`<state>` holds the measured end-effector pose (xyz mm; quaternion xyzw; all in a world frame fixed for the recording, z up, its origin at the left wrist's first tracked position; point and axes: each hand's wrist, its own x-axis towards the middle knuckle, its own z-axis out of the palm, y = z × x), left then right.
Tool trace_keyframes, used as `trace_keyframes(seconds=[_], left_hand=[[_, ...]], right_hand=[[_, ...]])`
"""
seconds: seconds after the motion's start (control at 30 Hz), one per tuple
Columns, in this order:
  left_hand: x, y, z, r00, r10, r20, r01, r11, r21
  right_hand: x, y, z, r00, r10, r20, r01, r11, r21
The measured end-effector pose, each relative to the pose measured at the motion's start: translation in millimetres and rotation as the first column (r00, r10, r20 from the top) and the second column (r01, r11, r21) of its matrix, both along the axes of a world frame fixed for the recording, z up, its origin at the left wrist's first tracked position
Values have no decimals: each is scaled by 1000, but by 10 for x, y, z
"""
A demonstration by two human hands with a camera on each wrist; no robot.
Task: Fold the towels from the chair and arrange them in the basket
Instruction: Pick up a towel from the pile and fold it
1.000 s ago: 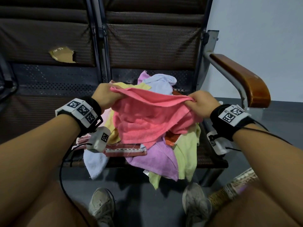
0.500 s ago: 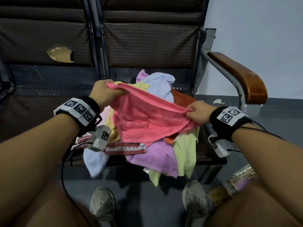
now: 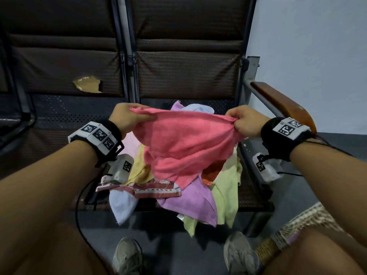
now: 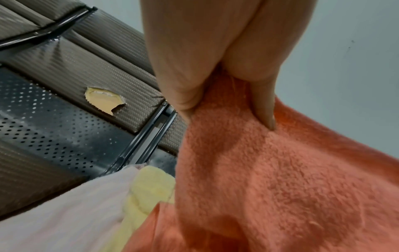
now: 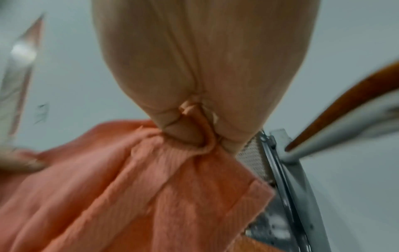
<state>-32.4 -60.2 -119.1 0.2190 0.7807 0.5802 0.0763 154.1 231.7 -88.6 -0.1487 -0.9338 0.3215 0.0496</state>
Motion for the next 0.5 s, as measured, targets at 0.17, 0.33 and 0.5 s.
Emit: trace_keyframes(seconds=[0.17, 0.33, 0.5], left_hand=[[-77, 34, 496, 969, 164, -188, -178, 982, -63], [-28, -50, 943, 942, 111, -315, -178, 966, -190], [5, -148, 1116, 959, -88, -268, 19, 968, -251]], right_hand=[[-76, -66, 469, 989, 45, -139, -25, 990, 137], [-10, -12, 934, 978, 127, -163, -73, 950, 304], [97, 38, 1195, 994, 100, -50, -83, 960, 269]])
